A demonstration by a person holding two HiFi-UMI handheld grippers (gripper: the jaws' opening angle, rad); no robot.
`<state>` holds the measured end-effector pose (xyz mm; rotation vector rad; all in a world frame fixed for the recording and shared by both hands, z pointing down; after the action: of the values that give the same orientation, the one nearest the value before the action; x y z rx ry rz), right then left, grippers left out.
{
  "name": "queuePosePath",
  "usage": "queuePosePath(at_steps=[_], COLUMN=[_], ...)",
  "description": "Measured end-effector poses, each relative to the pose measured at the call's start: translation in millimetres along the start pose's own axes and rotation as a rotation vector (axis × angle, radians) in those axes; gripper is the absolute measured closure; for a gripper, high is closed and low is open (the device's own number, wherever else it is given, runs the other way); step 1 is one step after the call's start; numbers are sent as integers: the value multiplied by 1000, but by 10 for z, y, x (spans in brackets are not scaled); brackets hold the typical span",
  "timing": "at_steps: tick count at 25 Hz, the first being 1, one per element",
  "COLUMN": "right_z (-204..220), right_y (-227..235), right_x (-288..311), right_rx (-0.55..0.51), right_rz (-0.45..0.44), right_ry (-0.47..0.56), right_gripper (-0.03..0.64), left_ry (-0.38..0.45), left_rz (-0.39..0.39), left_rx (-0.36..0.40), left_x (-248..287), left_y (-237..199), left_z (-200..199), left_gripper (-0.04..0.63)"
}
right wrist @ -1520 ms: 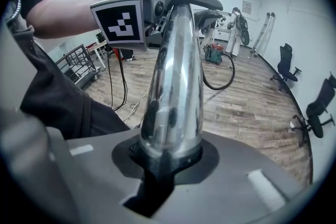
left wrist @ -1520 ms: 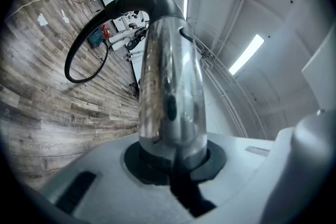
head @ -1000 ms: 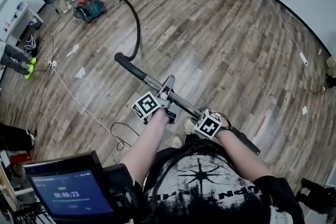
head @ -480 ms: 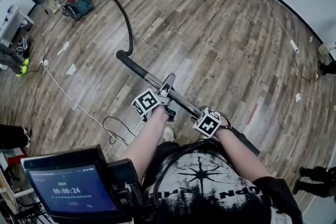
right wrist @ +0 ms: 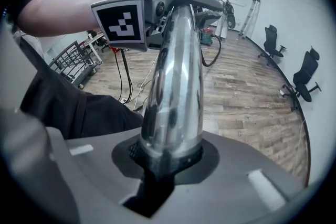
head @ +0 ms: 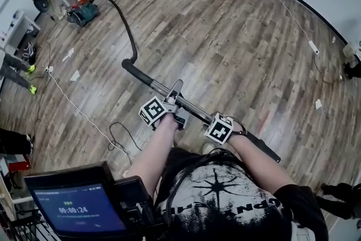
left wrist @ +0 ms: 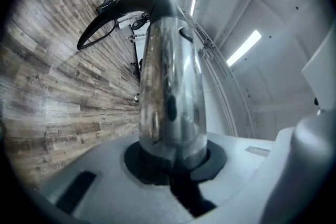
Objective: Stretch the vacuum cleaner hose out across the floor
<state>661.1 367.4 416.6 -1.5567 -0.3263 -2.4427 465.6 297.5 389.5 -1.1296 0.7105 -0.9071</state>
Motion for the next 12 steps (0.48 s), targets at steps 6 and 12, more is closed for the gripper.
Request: queuePosePath(at_steps=[6, 12], right_z=[368, 568], right_y=[6, -59], right_x=[-144, -151], right_rx=[21, 83], right_rz=[-2, 7], right_ry=[-13, -11], right_gripper=[529, 529], left_ry=[-16, -77], left_rz=[-9, -3], left_rx=[-27, -21], left_x=[109, 197], left_y=[30, 49], left_z=[390, 575], left_gripper=[557, 558])
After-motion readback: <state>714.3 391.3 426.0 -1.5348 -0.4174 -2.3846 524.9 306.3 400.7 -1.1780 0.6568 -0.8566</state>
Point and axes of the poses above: the fingertips, and each gripper's own axes: x forward along the fingers, y to its right, z out of its underside, the point moved 10 cm from there along -x, backward along the fingers
